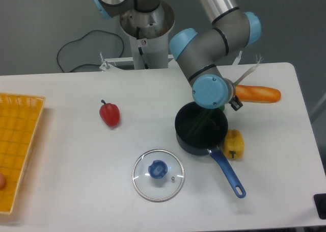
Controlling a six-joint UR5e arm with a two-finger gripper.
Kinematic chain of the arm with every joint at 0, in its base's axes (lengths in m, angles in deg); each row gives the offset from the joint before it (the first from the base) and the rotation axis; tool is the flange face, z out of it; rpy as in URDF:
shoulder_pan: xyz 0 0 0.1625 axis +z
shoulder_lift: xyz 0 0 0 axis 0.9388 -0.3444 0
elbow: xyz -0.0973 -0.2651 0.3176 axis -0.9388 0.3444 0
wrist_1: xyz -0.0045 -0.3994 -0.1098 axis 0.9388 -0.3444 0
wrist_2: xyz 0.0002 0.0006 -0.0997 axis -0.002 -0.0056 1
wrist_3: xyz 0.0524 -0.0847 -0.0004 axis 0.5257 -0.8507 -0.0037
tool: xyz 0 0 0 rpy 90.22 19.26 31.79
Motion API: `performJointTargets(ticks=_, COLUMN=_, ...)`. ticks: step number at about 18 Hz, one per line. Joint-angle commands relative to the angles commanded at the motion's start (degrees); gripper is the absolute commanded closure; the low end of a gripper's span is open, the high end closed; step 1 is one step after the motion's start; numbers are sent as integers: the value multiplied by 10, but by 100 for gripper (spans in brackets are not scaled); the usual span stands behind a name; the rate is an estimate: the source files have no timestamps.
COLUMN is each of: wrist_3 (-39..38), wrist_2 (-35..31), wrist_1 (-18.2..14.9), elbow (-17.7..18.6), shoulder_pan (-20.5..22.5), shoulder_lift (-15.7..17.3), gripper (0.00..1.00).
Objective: Place the green onion in the pot
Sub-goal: 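Push the gripper down into the pot to seat the onions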
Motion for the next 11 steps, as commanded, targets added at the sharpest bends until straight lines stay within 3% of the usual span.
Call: performJointTargets(ticks=11, wrist_3=-4, wrist_2=7, wrist_1=-1, elbow=-7, shoulder_pan=-6, shoulder_lift=-9, gripper=79)
